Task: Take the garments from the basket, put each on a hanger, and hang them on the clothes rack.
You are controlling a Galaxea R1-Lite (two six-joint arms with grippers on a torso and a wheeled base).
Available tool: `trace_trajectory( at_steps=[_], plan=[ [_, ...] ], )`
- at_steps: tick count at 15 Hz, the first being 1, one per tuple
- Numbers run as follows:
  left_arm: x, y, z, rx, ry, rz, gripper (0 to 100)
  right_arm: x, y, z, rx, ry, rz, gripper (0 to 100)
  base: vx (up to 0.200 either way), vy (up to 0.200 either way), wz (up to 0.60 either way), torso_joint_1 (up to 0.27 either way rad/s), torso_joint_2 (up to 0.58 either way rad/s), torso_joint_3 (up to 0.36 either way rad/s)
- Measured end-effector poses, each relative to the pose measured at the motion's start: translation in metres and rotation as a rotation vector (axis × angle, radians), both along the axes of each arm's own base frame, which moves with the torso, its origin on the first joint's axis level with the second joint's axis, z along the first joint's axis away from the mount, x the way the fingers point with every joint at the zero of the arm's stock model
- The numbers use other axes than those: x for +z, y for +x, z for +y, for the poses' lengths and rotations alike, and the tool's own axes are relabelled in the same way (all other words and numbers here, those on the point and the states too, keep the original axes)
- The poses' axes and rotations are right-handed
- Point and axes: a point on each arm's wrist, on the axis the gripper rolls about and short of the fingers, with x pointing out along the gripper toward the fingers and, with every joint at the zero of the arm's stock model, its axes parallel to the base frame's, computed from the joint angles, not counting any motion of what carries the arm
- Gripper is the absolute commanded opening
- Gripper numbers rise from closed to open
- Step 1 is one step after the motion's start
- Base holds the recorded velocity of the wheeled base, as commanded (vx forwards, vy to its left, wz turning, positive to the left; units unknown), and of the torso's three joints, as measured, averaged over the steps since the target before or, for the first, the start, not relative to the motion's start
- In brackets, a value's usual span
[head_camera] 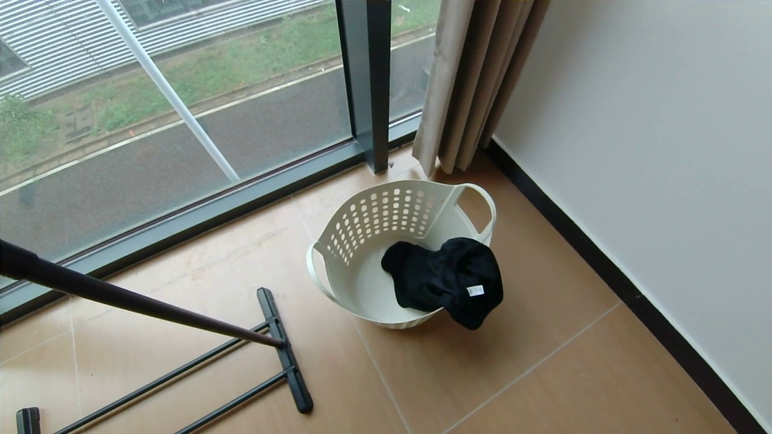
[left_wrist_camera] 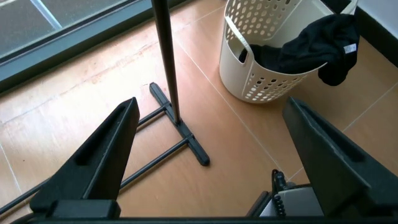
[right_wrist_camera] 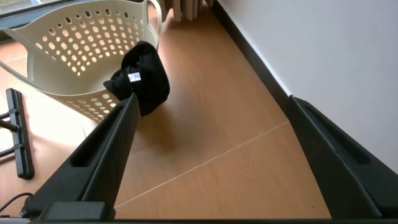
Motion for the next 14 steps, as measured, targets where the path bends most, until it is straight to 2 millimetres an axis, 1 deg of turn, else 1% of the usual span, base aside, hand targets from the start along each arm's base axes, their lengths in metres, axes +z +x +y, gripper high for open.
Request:
trace_trajectory(
  at_steps=[9, 14],
  plan=[
    [-0.0001, 0.0001, 0.0, 0.0, 0.0, 0.001, 100, 0.0, 0.0, 0.0, 0.0, 0.0, 0.0, 100, 0.0, 0.0, 0.0, 0.003, 0.0, -0.192],
    [-0.0001, 0.0001, 0.0, 0.001, 0.0, 0.001, 100, 0.0, 0.0, 0.0, 0.0, -0.002, 0.001, 100, 0.0, 0.0, 0.0, 0.0, 0.0, -0.014]
  ],
)
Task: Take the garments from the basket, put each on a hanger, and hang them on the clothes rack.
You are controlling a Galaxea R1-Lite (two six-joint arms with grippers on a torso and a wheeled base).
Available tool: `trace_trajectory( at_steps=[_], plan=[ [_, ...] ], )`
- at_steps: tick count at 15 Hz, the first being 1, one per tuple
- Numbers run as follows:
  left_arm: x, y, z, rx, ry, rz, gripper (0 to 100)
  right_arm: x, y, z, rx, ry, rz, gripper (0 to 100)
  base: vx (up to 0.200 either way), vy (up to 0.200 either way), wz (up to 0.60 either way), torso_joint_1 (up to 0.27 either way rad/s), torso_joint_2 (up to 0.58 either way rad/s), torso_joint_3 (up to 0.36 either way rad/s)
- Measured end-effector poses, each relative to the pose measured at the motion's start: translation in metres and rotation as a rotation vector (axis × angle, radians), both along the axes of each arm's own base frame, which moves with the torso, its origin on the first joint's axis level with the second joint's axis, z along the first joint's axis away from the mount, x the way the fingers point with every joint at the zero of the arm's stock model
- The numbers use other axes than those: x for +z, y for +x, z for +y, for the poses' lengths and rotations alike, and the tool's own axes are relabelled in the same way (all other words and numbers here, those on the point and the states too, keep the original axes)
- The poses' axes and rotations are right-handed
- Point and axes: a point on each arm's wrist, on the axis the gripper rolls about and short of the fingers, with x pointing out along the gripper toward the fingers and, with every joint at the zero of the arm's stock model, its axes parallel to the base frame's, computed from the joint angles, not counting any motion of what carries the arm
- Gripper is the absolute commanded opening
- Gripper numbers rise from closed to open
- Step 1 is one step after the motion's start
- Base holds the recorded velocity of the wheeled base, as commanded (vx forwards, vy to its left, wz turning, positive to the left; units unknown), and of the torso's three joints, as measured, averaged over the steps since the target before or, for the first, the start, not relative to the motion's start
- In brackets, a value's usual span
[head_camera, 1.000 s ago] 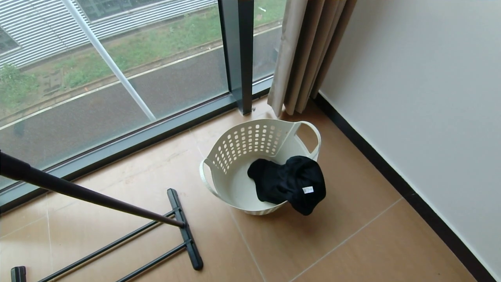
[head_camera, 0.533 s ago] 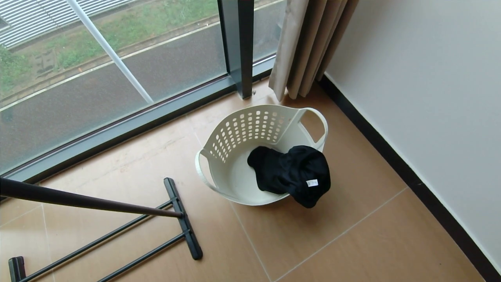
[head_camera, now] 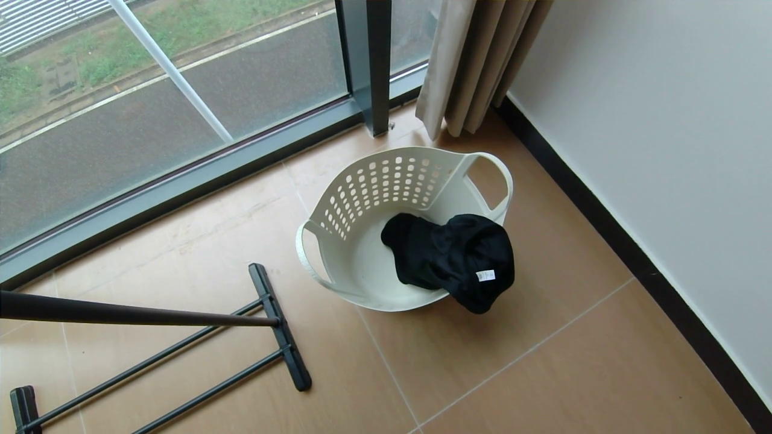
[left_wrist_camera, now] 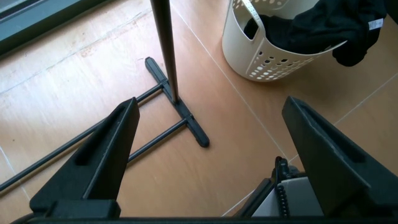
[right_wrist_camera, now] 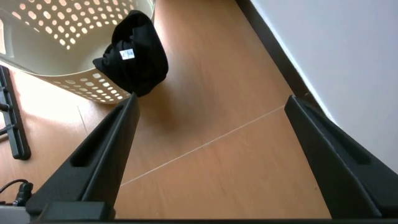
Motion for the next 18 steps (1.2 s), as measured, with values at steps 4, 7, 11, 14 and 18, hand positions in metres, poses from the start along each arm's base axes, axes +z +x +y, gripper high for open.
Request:
trace_trajectory(
  at_steps=[4, 7, 11, 14, 18],
  plan=[
    [0.0, 0.0, 0.0, 0.004, -0.004, -0.002, 100, 0.0, 0.002, 0.0, 0.0, -0.032, 0.066, 100, 0.0, 0.0, 0.0, 0.0, 0.0, 0.0],
    [0.0, 0.0, 0.0, 0.004, -0.004, -0.002, 100, 0.03, 0.019, 0.001, 0.077, -0.063, 0.173, 100, 0.0, 0.0, 0.0, 0.0, 0.0, 0.0],
    [0.001, 0.0, 0.0, 0.003, -0.003, -0.003, 100, 0.078, 0.099, 0.011, 0.183, -0.19, 0.368, 100, 0.0, 0.0, 0.0, 0.0, 0.0, 0.0],
    [0.0, 0.0, 0.0, 0.002, -0.002, -0.003, 100, 0.097, 0.195, 0.03, 0.287, -0.477, 0.445, 100, 0.0, 0.0, 0.0, 0.0, 0.0, 0.0],
    [0.0, 0.0, 0.0, 0.003, -0.002, -0.003, 100, 0.109, 0.313, 0.077, 0.402, -1.113, 0.294, 100, 0.0, 0.0, 0.0, 0.0, 0.0, 0.0]
  ],
)
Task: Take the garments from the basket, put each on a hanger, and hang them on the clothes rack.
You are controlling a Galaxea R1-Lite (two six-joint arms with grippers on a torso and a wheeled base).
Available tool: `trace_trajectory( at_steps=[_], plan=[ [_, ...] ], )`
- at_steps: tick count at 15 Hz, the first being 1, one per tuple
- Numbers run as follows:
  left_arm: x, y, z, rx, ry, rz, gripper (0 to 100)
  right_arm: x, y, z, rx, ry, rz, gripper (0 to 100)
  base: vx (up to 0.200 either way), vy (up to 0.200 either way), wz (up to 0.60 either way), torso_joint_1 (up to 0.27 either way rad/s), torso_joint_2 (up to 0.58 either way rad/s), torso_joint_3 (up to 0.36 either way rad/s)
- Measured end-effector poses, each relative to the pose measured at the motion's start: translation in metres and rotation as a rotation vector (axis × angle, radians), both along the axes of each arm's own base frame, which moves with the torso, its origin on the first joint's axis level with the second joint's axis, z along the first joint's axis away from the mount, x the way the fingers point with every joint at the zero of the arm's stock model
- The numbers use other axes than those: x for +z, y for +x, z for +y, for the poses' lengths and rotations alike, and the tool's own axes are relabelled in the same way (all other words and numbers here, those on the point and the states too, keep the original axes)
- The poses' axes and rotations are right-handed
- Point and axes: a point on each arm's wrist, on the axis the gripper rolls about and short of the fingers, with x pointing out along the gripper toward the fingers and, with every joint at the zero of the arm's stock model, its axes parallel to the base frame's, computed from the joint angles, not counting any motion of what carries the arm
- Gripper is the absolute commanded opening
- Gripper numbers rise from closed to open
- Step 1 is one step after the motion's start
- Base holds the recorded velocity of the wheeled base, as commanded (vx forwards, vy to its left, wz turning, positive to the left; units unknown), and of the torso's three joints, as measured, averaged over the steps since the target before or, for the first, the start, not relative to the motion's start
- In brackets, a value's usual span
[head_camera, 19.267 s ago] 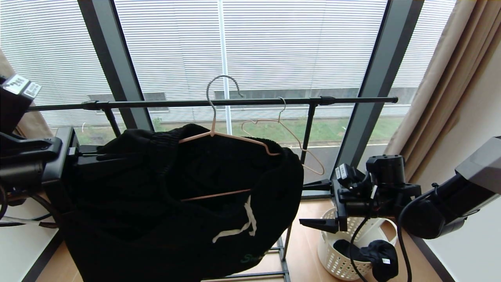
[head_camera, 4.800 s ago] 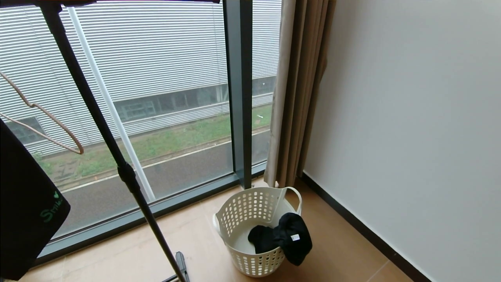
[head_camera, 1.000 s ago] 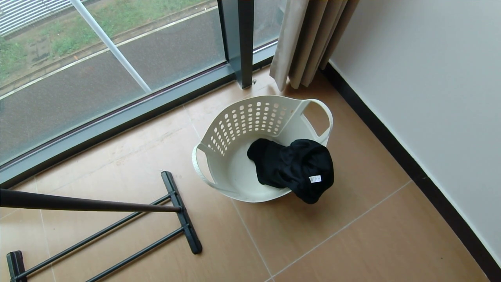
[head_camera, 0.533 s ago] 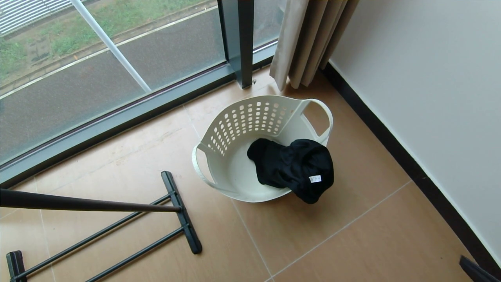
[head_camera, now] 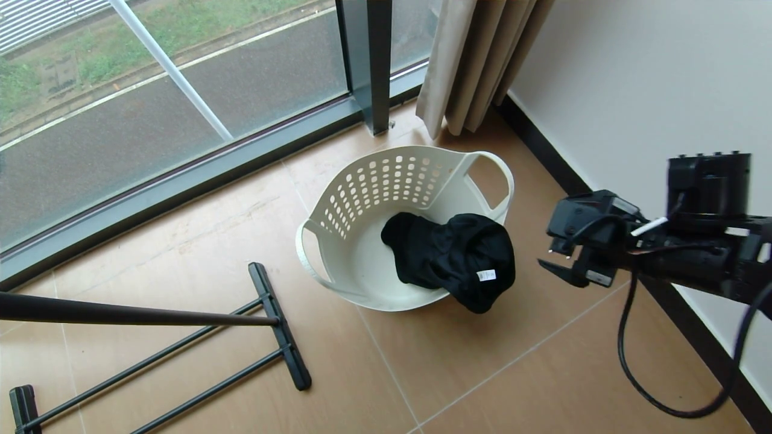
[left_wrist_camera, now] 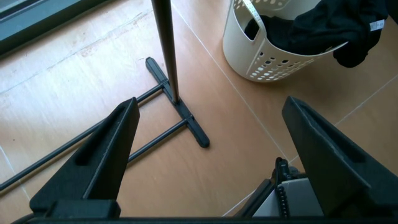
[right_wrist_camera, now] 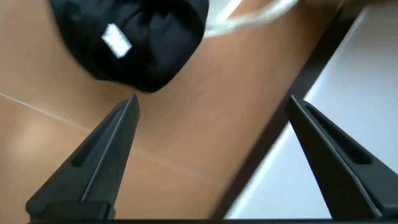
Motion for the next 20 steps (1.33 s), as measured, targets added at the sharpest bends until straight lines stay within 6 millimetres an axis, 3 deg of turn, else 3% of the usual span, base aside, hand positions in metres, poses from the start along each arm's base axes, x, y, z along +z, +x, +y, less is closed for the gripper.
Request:
trace_trajectory(
  at_steps=[1, 3, 8, 20],
  plan=[
    [0.0, 0.0, 0.0, 0.0, -0.001, 0.0, 100, -0.003, 0.02, 0.01, 0.006, -0.089, -0.025, 100, 0.0, 0.0, 0.0, 0.0, 0.0, 0.0],
    [0.0, 0.0, 0.0, 0.0, -0.002, 0.0, 100, -0.011, 0.041, 0.028, 0.011, -0.153, -0.034, 100, 0.0, 0.0, 0.0, 0.0, 0.0, 0.0],
    [0.0, 0.0, 0.0, 0.0, 0.0, 0.0, 100, -0.016, 0.068, 0.045, 0.045, -0.238, -0.069, 100, 0.0, 0.0, 0.0, 0.0, 0.0, 0.0],
    [0.0, 0.0, 0.0, 0.001, -0.002, 0.0, 100, -0.035, 0.13, 0.063, -0.006, -0.238, -0.132, 100, 0.0, 0.0, 0.0, 0.0, 0.0, 0.0]
  ],
)
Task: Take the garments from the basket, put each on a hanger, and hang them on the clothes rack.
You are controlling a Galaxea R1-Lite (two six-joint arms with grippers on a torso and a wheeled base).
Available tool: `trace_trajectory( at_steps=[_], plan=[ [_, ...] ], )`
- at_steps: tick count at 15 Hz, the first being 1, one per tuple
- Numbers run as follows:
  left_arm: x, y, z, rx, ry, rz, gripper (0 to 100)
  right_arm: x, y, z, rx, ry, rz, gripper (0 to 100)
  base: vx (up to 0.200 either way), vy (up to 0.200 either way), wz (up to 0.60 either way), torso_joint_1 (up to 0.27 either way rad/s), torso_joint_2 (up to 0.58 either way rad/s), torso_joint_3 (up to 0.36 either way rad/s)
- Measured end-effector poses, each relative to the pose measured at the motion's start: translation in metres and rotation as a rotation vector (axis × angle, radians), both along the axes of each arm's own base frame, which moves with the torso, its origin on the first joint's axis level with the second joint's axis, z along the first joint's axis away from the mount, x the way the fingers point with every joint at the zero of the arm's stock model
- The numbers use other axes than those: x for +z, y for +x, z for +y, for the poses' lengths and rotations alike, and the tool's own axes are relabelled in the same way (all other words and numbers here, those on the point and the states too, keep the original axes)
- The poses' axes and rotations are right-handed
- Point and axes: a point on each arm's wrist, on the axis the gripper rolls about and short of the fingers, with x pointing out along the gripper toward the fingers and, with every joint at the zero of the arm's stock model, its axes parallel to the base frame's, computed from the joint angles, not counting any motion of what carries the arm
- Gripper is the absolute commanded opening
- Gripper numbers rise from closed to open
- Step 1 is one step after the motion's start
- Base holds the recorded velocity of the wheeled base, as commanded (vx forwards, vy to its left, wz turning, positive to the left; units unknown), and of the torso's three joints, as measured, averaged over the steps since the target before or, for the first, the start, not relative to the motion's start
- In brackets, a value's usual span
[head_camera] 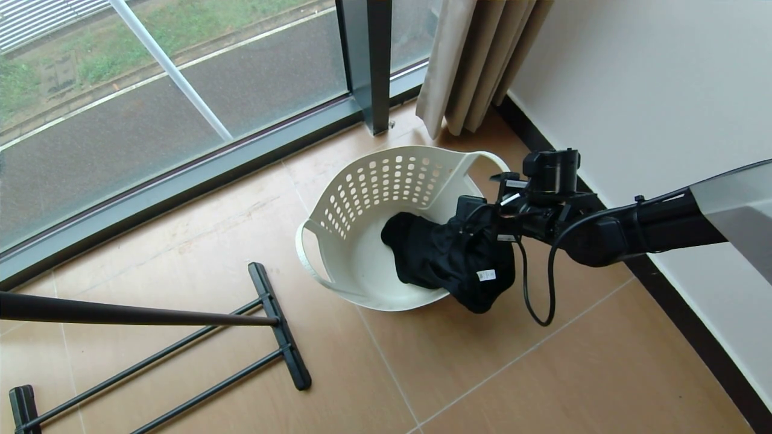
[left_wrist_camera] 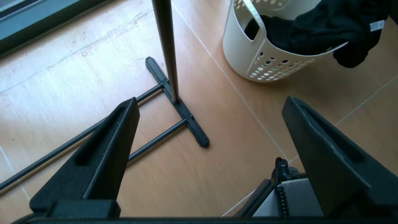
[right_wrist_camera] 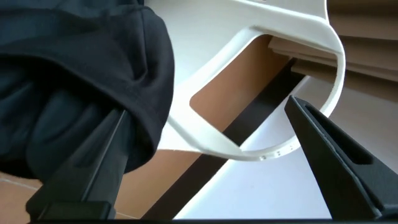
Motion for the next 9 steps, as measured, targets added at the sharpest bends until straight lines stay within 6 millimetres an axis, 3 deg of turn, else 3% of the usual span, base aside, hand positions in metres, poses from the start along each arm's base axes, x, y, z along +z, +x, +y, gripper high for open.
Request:
trace_trajectory(
  at_steps=[4, 5, 9],
  plan=[
    [0.0, 0.0, 0.0, 0.0, 0.0, 0.0, 100, -0.005, 0.0072, -0.0007, -0.017, -0.002, 0.0, 100, 0.0, 0.0, 0.0, 0.0, 0.0, 0.0],
    [0.0, 0.0, 0.0, 0.0, 0.0, 0.0, 100, -0.0057, 0.0084, -0.0017, -0.021, -0.003, 0.0, 0, 0.0, 0.0, 0.0, 0.0, 0.0, 0.0],
    [0.0, 0.0, 0.0, 0.0, 0.0, 0.0, 100, -0.0079, 0.0103, -0.005, -0.061, -0.012, 0.001, 0, 0.0, 0.0, 0.0, 0.0, 0.0, 0.0]
  ],
)
